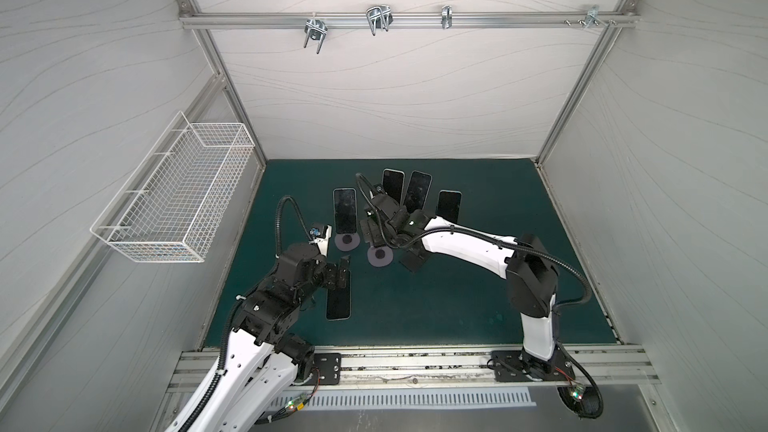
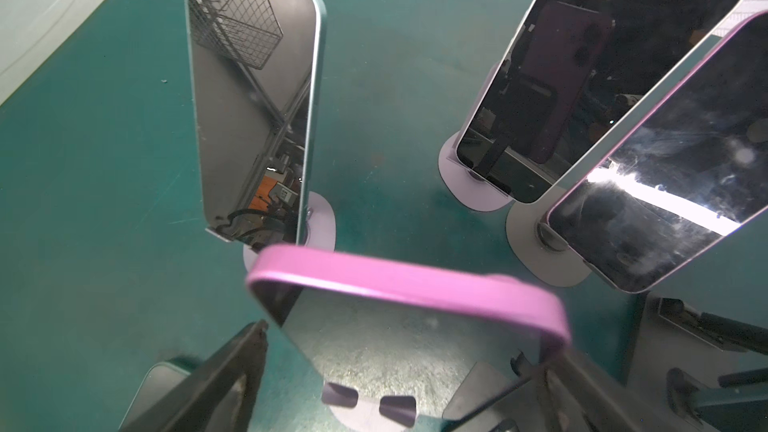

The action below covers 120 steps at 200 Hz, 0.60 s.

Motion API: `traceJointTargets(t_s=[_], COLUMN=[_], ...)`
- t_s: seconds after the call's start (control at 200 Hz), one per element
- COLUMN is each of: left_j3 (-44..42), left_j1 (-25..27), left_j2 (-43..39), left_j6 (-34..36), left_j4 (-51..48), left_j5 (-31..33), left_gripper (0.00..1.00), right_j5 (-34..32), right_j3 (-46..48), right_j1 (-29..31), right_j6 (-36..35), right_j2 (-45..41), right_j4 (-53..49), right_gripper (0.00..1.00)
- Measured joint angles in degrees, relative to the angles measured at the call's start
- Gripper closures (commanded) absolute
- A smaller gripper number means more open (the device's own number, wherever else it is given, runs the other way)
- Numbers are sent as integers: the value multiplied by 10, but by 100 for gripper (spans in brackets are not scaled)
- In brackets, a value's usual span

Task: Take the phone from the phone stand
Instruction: 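Lower the right gripper onto the pink-framed phone on its lilac stand and close, then lift the pink-framed phone up off its lilac stand with the right gripper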

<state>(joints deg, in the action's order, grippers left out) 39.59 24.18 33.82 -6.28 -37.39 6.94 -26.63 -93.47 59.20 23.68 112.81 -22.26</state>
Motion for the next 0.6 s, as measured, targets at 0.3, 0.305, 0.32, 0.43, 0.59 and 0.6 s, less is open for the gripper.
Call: traceJointTargets(t_s=[0.3, 0.305, 0.32, 0.43, 0.59, 0.6], left_j3=[0, 0, 0, 0, 0, 0], left_j1=[3, 3, 3, 3, 4, 4], left_j2=[-3, -3, -3, -3, -3, -3], left_j6=[1, 1, 1, 1, 1, 1], left_j4=[0, 0, 0, 0, 0, 0], left_j5=[2, 2, 2, 4, 6, 6], left_gripper=[4, 4, 4, 4, 4, 4], right_j5=[-5, -5, -5, -5, -5, -5], right_j3=[0, 0, 0, 0, 0, 0], right_j1=[-4, -4, -4, -6, -7, -7], right_j6=[5, 5, 5, 5, 6, 6], right_j2=[4, 4, 4, 7, 8, 8], right_j4=[14, 14, 15, 19, 23, 23], right_gripper=[4, 4, 4, 5, 9, 9])
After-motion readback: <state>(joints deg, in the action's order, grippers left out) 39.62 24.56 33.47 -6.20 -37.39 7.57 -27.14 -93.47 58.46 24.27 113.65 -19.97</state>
